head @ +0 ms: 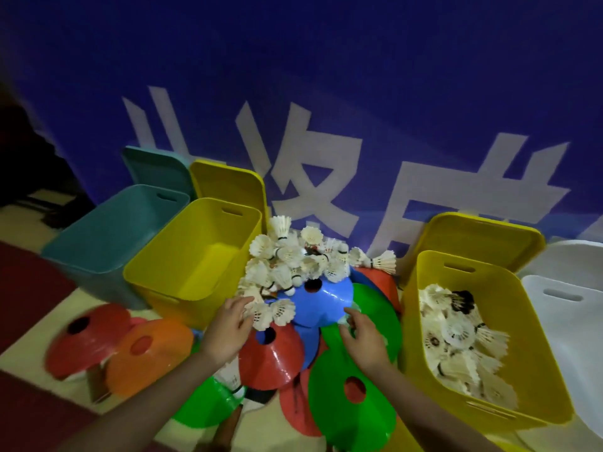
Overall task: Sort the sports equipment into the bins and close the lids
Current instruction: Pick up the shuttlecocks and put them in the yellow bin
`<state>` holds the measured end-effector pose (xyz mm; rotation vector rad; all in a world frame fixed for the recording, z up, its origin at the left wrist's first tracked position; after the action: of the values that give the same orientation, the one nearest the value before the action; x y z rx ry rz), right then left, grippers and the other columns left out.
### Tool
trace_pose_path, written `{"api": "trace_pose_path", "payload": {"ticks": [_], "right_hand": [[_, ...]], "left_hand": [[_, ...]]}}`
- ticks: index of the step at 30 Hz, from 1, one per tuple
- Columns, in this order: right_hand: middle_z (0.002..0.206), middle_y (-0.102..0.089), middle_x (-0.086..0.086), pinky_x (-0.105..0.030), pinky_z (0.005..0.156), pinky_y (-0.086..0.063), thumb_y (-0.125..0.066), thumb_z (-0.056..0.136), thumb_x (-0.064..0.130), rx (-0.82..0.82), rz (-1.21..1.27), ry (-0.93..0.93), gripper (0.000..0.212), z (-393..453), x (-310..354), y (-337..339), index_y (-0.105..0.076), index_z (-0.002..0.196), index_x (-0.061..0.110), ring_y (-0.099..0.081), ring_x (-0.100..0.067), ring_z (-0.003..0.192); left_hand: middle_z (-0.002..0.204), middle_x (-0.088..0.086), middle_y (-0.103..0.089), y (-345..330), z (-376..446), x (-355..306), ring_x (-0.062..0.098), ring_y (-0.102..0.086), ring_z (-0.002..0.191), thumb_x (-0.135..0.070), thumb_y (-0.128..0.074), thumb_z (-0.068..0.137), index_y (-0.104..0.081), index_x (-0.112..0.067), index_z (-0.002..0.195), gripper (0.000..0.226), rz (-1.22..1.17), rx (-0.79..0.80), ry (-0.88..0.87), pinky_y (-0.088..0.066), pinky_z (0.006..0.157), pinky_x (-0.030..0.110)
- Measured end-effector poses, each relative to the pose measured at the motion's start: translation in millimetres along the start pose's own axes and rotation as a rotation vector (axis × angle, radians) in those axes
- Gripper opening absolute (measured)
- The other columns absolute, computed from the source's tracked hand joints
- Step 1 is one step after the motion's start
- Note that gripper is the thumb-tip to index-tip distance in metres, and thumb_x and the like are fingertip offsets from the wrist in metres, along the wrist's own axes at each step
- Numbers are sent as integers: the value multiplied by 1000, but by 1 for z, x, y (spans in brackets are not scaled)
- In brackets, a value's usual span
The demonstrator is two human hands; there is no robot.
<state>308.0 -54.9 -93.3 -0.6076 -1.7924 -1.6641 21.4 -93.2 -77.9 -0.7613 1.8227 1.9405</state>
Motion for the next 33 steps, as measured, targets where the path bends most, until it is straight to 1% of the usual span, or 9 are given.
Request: {"api": "trace_pose_path", "payload": {"ticks": [6,8,12,16,20,24,27,31,33], "right_hand": [[132,-51,-8,-30,98,-38,-58,92,33,98,-43,110,52,4,66,-74,-44,138,13,-47,-21,124],[136,-46,-8,-33,100,-37,-58,91,39,112,-94,159,56,8,90,-96,-40,141,17,-39,-23,130],[151,-27,-6,-39,98,-44,-53,91,45,154,-294,206,71,17,123,-133,-20,150,22,-23,-25,140],[155,-18,-9,-42,97,-45,-50,92,49,225,-481,225,73,25,131,-163,-14,151,24,-24,-29,140],[146,-31,-9,-38,83,-49,-51,92,44,238,-552,198,69,29,126,-177,-20,150,22,-37,-29,129],[136,-41,-9,-36,73,-49,-49,93,44,184,-461,184,63,31,125,-171,-26,148,21,-48,-27,114],[131,-42,-5,-33,71,-47,-52,92,47,146,-304,168,64,23,127,-155,-29,147,22,-56,-24,101],[125,-44,-3,-29,77,-44,-57,91,44,96,-131,89,60,12,110,-124,-35,143,23,-51,-14,92],[121,-47,-2,-26,81,-42,-61,89,42,56,-47,60,60,6,100,-107,-39,141,22,-47,-10,94]], "left_hand": [[134,5,-45,18,-26,66,19,-48,120,-30,-50,97,-45,-19,139,43,13,-3,65,-41,92,25],[134,2,-44,14,-35,76,18,-48,121,-36,-51,96,-44,-21,140,46,10,33,59,-41,93,24],[137,-3,-41,-8,-49,89,14,-45,124,-58,-50,88,-39,-27,141,63,5,172,45,-41,96,22],[144,-2,-36,-31,-50,97,14,-43,127,-62,-53,85,-31,-28,146,73,57,340,40,-41,98,27],[147,-1,-34,-46,-48,97,18,-35,132,-60,-60,81,-25,-26,148,82,136,405,7,-38,103,32],[141,3,-40,-55,-42,94,20,-36,129,-46,-62,85,-33,-22,145,71,100,416,9,-36,105,31],[127,4,-48,-54,-39,99,20,-42,119,-40,-63,83,-41,-22,140,64,29,419,44,-40,96,29],[110,3,-47,-44,-39,110,17,-39,109,-36,-62,81,-46,-25,135,58,-46,378,95,-40,85,28],[110,1,-43,-39,-40,111,16,-40,111,-37,-61,81,-47,-27,134,56,-90,346,106,-41,87,27]]}}
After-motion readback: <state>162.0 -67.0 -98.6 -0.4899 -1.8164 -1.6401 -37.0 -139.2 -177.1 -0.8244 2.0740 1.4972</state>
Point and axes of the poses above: each hand's wrist, its own z-axis towards the middle knuckle, its own y-axis out of the back of the hand, x = y × z, the point moved 10 cm from there along z, towards the middle knuckle
